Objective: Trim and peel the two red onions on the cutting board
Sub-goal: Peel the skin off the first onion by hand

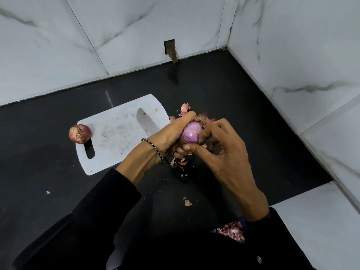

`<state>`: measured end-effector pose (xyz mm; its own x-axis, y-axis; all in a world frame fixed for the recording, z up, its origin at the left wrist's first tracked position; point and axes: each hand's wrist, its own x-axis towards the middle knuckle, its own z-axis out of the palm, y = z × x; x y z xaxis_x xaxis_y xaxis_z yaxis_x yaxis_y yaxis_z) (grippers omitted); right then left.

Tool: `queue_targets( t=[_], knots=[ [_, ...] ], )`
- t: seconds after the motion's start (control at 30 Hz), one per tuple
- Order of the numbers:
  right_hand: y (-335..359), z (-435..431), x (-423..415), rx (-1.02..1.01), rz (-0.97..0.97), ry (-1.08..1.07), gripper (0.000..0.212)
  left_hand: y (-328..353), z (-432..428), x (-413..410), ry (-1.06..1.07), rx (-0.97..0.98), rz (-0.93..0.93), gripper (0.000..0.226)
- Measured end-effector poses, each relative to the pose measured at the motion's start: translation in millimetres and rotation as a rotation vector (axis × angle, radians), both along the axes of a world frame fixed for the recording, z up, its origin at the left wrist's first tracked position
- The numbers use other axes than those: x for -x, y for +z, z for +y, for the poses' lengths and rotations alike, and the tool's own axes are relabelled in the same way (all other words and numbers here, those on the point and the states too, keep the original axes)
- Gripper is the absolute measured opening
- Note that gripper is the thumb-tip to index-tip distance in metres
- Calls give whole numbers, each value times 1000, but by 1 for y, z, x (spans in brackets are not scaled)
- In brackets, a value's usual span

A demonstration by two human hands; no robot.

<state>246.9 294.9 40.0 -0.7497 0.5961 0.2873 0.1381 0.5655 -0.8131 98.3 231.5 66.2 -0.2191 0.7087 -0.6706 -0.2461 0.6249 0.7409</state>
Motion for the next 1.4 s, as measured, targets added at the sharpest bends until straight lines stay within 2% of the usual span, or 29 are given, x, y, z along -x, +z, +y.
queue_targets(
  t=[0.07, 0.23, 0.5, 0.63, 0.8, 0.93, 1.03, 1.13, 1.27, 1.4],
  knots=[
    [-1, 0, 0, 14, 8, -36, 39, 1, 1, 0, -1, 12, 12, 65],
    [3, 3, -1, 57, 14, -44, 54, -3, 4, -1, 14, 19, 42, 75],
    [4, 3, 0, -10, 25, 24, 47, -3, 2, 1, -17, -16, 29, 71],
    [1, 2, 2, -68, 7, 20, 34, 3, 2, 2, -31, 9, -18, 68],
    [1, 7, 0, 11, -5, -26, 46, 2, 3, 0, 26, 7, -43, 69],
    [2, 8, -4, -3, -2, -24, 50, -4, 1, -4, 39, -35, -84, 65],
    [6, 6, -6, 9, 38, -24, 38, -10, 0, -6, 44, -67, -44, 61],
    [8, 4, -7, -6, 95, -59, 21, -16, -1, -8, 60, -70, 23, 68],
    [10, 8, -11, -47, 107, -25, 21, -13, -3, -12, 33, -38, 40, 65],
    [12, 13, -15, -163, -1, 175, 43, -3, -4, -11, -17, 49, 141, 53]
  ],
)
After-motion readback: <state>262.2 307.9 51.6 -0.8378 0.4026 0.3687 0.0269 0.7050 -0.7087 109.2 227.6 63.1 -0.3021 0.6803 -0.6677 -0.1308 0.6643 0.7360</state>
